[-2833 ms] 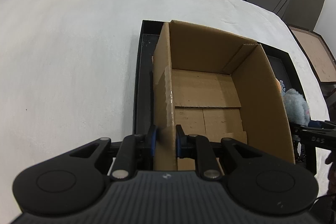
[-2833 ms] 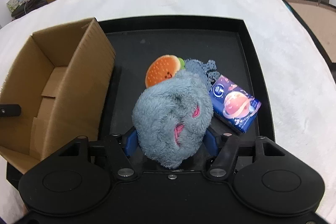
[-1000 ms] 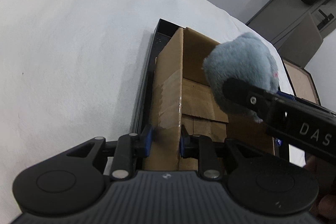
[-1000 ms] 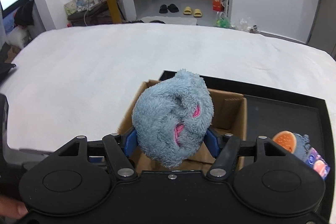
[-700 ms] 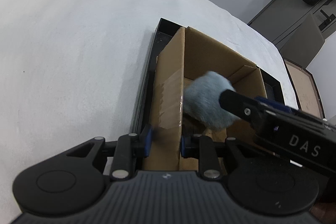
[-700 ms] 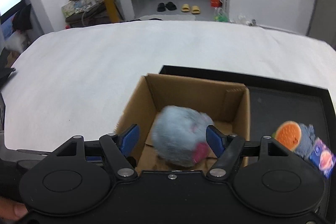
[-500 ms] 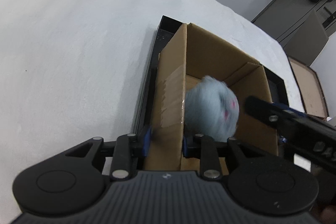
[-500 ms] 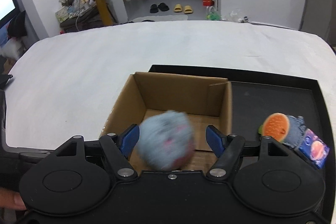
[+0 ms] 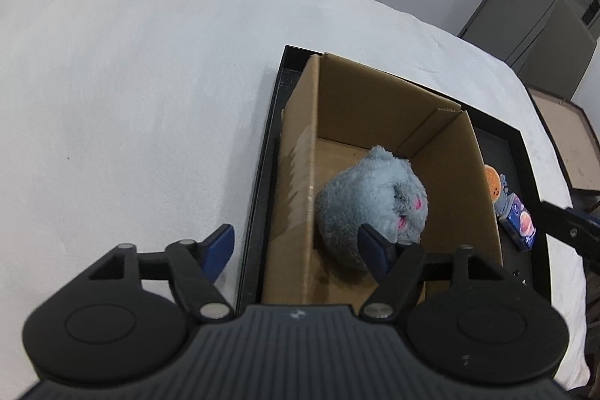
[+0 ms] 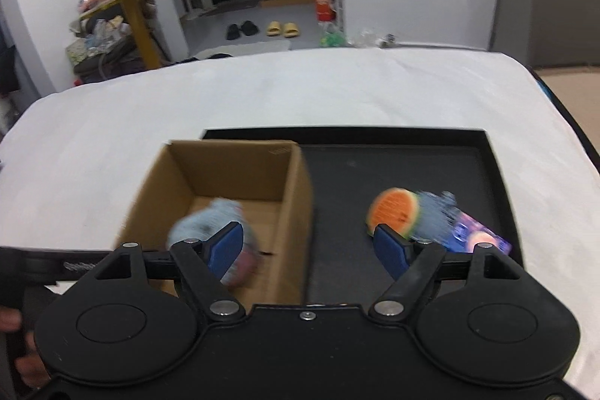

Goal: Organize soft objects
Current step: 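Lift the grey plush with the right gripper and release it into the box, then grasp the white wrapped bundle with the right gripper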

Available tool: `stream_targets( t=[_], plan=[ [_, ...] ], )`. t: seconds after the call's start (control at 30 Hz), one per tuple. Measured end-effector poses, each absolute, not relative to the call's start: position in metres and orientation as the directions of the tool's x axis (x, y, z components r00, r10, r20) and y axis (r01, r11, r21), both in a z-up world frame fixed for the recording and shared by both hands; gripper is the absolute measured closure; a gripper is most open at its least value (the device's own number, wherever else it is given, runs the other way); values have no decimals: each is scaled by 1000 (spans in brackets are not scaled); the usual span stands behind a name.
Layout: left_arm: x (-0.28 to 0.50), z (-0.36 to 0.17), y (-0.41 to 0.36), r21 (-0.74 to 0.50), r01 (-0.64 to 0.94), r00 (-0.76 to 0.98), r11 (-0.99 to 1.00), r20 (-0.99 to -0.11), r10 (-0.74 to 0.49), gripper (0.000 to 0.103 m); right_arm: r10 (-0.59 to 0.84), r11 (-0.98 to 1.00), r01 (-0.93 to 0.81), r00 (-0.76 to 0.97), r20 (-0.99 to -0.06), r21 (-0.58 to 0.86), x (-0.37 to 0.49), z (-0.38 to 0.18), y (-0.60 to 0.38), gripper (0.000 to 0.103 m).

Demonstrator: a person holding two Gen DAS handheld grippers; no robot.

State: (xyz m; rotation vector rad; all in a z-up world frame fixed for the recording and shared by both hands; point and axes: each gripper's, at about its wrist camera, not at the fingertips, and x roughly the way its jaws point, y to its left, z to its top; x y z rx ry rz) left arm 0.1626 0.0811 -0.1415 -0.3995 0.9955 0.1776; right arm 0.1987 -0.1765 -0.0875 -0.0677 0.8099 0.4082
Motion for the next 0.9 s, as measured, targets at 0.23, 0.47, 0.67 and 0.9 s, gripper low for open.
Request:
stream_targets(
  t=[0.23,0.47,0.67,0.9],
  plan=[
    [167,-137,68,-198,-308,530,930,-848,-5,27,289,940,-326,599,-747,103,199,-104,-205,26],
    [173,-136,55,-160,-295,518,942,-855,17,26,262,948,-302,560,-786,100,195,-127,-224,27],
    [180,-133,42,-132,-250,508,959,-861,14,24,248,952,-287,505,-827,110,194,-148,-232,39],
    [185,-135,34,-91,-251,491,964,-870,46,22,235,956,-266,441,-866,124,195,-176,-242,46]
  ],
)
